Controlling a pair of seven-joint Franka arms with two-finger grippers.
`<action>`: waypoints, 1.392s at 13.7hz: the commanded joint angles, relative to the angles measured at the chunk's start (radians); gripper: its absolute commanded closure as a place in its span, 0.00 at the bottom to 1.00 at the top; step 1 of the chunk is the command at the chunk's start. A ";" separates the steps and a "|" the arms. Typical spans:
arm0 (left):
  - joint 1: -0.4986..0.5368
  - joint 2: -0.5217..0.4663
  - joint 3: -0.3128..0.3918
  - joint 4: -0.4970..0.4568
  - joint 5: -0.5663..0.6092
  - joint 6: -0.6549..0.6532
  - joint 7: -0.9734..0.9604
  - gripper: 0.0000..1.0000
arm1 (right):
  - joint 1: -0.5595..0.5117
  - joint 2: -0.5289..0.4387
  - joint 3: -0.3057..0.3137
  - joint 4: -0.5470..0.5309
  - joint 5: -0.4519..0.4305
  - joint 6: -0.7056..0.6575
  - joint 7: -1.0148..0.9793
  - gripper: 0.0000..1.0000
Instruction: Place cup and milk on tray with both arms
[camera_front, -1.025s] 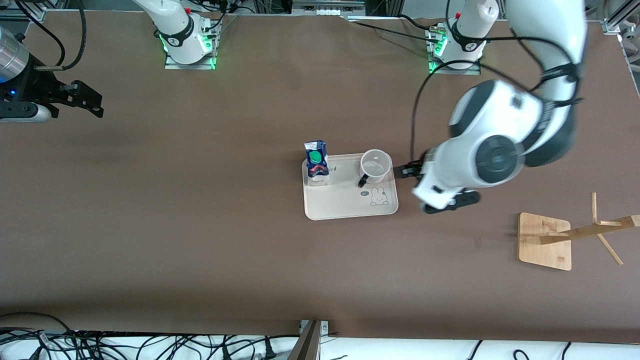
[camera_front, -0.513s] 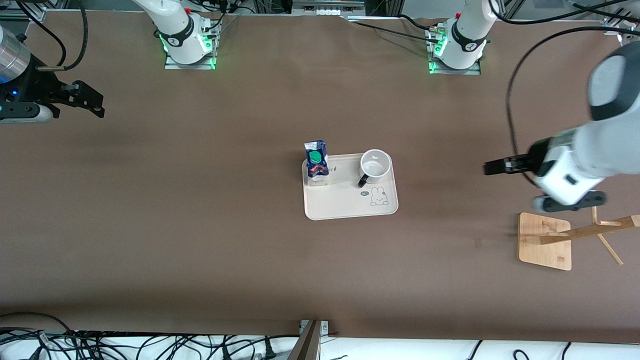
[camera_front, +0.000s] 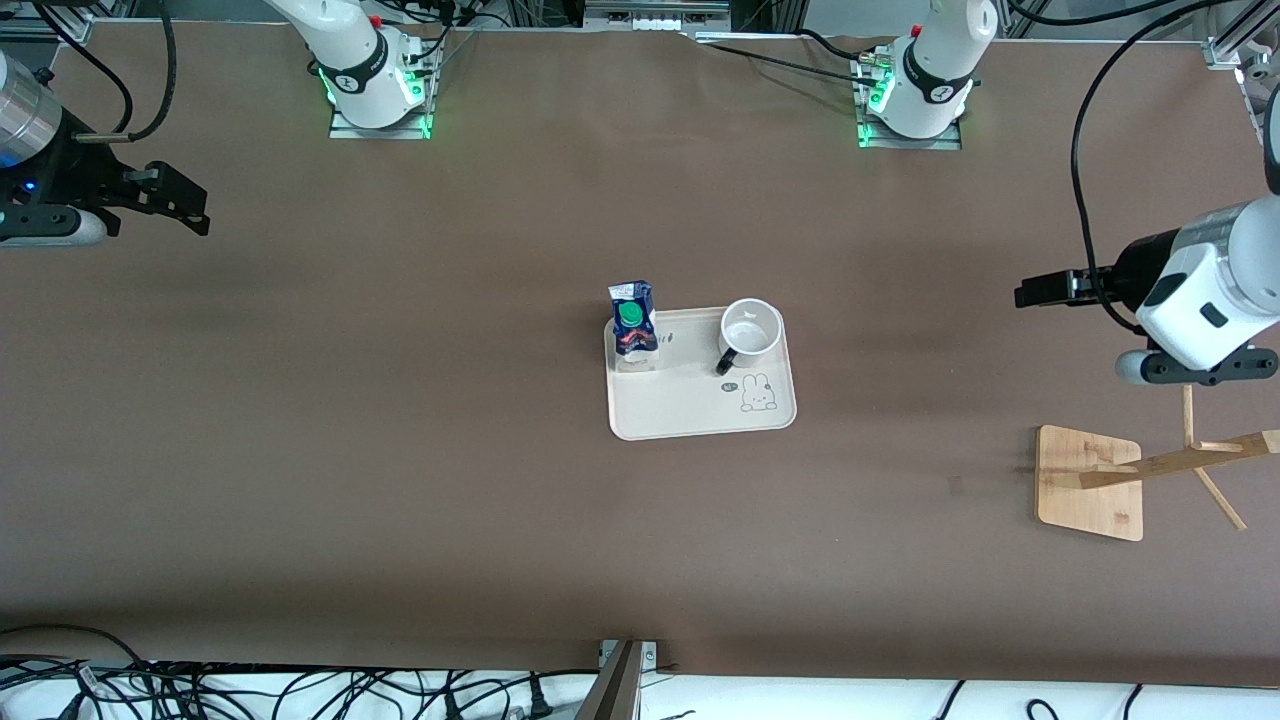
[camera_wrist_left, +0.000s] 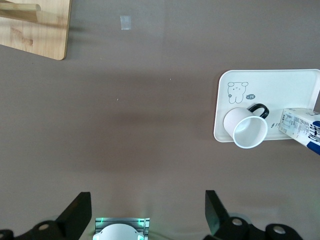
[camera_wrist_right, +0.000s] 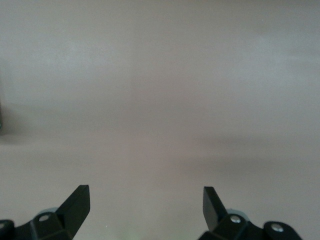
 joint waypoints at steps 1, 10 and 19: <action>0.001 -0.025 -0.007 -0.012 0.079 -0.009 0.079 0.00 | -0.001 0.003 0.005 0.014 -0.004 -0.014 -0.001 0.00; -0.100 -0.370 0.226 -0.518 0.077 0.459 0.395 0.00 | -0.001 0.003 0.005 0.014 -0.006 -0.014 -0.001 0.00; -0.115 -0.400 0.228 -0.521 0.085 0.452 0.348 0.00 | -0.002 0.003 0.003 0.014 -0.004 -0.013 -0.001 0.00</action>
